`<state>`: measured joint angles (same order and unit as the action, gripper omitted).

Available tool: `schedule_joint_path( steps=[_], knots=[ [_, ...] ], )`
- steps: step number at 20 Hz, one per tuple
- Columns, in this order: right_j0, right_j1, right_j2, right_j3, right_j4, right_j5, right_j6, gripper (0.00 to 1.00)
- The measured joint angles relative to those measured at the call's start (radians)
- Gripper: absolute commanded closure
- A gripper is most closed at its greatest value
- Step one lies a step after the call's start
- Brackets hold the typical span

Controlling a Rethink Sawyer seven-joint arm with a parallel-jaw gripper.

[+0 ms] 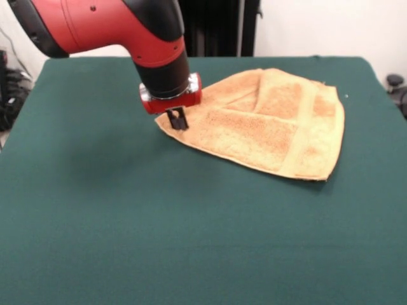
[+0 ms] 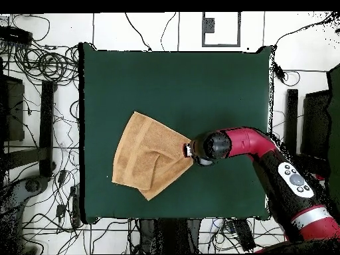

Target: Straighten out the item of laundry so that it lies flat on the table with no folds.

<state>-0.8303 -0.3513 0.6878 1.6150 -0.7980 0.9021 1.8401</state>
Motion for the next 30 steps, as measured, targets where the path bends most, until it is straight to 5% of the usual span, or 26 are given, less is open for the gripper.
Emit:
schedule_joint_path(
  steps=[30],
  knots=[
    [0.004,-0.028,0.016,-0.021,-0.099,0.036,-0.129,1.00]
  ],
)
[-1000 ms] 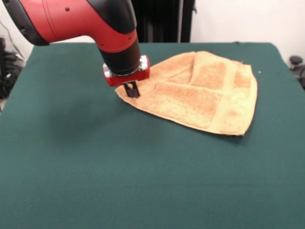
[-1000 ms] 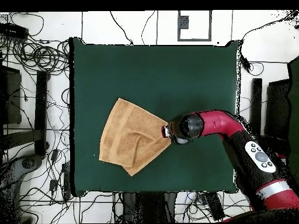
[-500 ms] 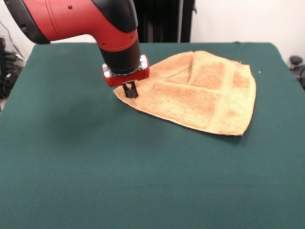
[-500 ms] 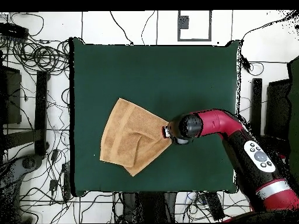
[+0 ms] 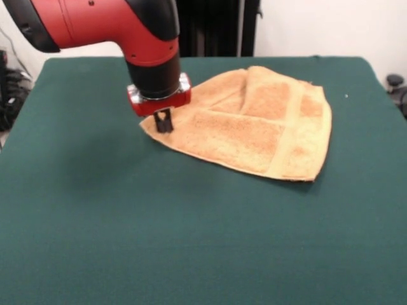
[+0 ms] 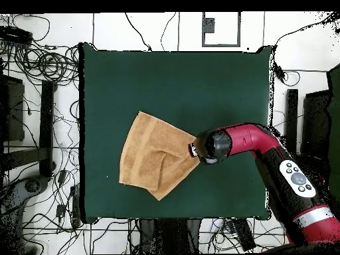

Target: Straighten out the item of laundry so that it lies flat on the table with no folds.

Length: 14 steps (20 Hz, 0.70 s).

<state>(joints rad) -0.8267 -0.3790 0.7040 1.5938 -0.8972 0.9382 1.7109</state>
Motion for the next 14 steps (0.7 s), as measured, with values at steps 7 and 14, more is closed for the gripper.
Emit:
schedule_joint_path(
  steps=[7,14],
  knots=[
    [-0.028,-0.024,0.000,-0.041,-0.096,-0.023,-0.057,1.00],
    [-0.053,-0.028,-0.001,-0.087,-0.145,-0.053,-0.105,1.00]
  ],
)
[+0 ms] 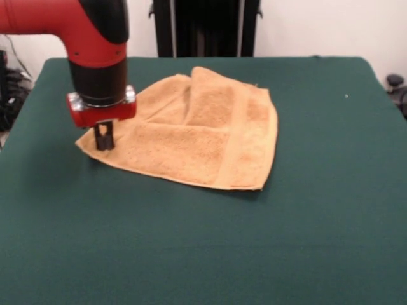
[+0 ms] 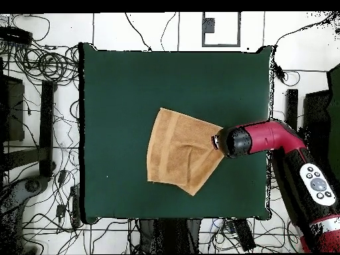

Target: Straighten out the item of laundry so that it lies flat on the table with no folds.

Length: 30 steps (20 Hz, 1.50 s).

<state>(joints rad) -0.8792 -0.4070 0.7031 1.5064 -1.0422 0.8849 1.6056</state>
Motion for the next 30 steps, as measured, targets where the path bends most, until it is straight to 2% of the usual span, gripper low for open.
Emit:
schedule_joint_path(
  steps=[6,13,21,30],
  knots=[
    [-0.014,0.002,-0.004,-0.037,-0.023,-0.021,-0.029,1.00],
    [-0.016,0.004,-0.017,-0.058,-0.001,-0.019,-0.055,1.00],
    [-0.014,-0.025,-0.019,-0.048,0.091,0.023,-0.055,1.00],
    [0.021,-0.117,-0.026,-0.036,0.168,0.060,-0.056,1.00]
  ],
)
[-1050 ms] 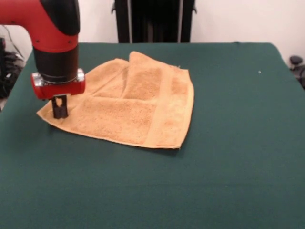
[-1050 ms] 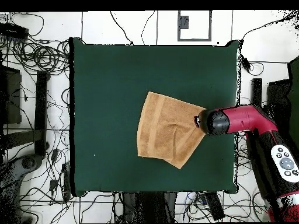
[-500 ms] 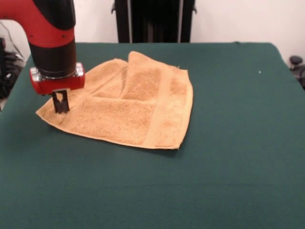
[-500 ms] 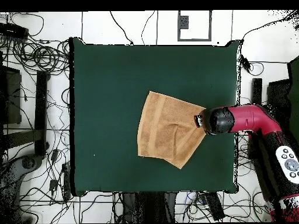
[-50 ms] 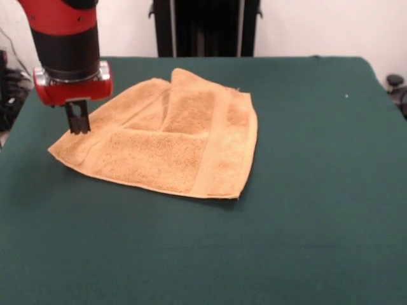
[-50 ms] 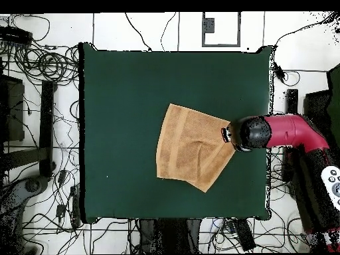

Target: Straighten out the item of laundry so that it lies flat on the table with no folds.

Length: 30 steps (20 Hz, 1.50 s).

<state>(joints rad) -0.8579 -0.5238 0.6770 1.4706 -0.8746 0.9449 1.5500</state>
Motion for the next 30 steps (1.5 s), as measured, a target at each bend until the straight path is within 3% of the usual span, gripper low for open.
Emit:
schedule_joint_path(
  steps=[14,30],
  knots=[
    [0.111,-0.089,-0.039,0.050,0.062,-0.001,0.000,1.00],
    [0.150,-0.092,-0.111,0.168,0.204,-0.044,0.002,1.00]
  ],
)
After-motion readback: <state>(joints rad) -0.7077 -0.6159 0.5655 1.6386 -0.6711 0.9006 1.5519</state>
